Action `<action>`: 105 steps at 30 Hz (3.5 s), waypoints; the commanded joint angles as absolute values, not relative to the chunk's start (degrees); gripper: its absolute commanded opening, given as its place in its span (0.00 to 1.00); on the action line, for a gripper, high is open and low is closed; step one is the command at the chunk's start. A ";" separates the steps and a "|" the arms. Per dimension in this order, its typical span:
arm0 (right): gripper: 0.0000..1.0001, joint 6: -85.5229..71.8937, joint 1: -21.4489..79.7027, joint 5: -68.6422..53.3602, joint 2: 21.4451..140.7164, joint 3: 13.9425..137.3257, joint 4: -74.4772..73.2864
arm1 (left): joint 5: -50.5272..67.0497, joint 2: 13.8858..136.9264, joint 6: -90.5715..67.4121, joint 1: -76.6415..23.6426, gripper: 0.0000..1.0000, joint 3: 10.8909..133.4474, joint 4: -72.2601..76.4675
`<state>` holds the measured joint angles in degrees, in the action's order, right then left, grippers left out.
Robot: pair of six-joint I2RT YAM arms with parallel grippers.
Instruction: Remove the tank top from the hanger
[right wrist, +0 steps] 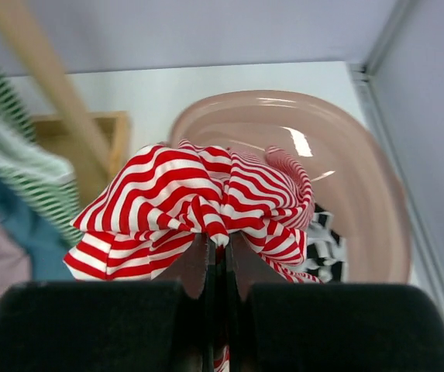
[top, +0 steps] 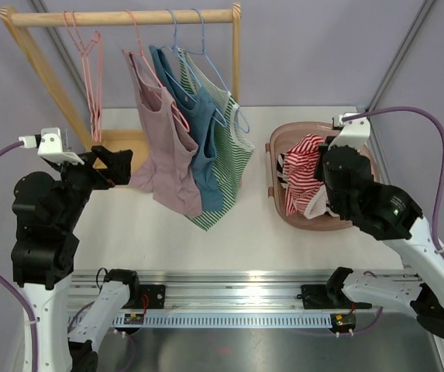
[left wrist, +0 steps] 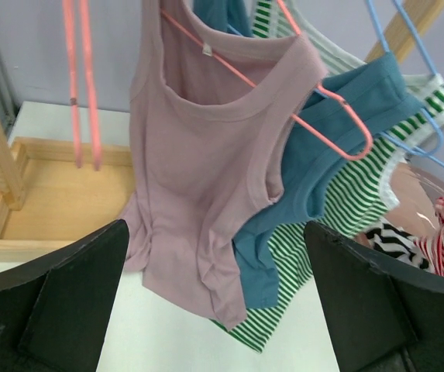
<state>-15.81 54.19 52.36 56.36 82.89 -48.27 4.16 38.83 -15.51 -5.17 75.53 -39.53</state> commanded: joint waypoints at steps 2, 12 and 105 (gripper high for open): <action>0.00 -9.32 39.86 47.13 60.01 82.53 -41.14 | 10.54 41.92 -16.61 -5.45 0.99 82.35 -38.14; 0.55 -11.51 14.68 26.63 78.30 82.18 -35.33 | 14.59 50.09 -19.77 -5.45 0.99 92.89 -40.42; 0.99 -38.14 32.67 -27.65 49.83 42.47 8.23 | 22.02 32.88 -17.57 -19.95 0.00 69.47 -55.46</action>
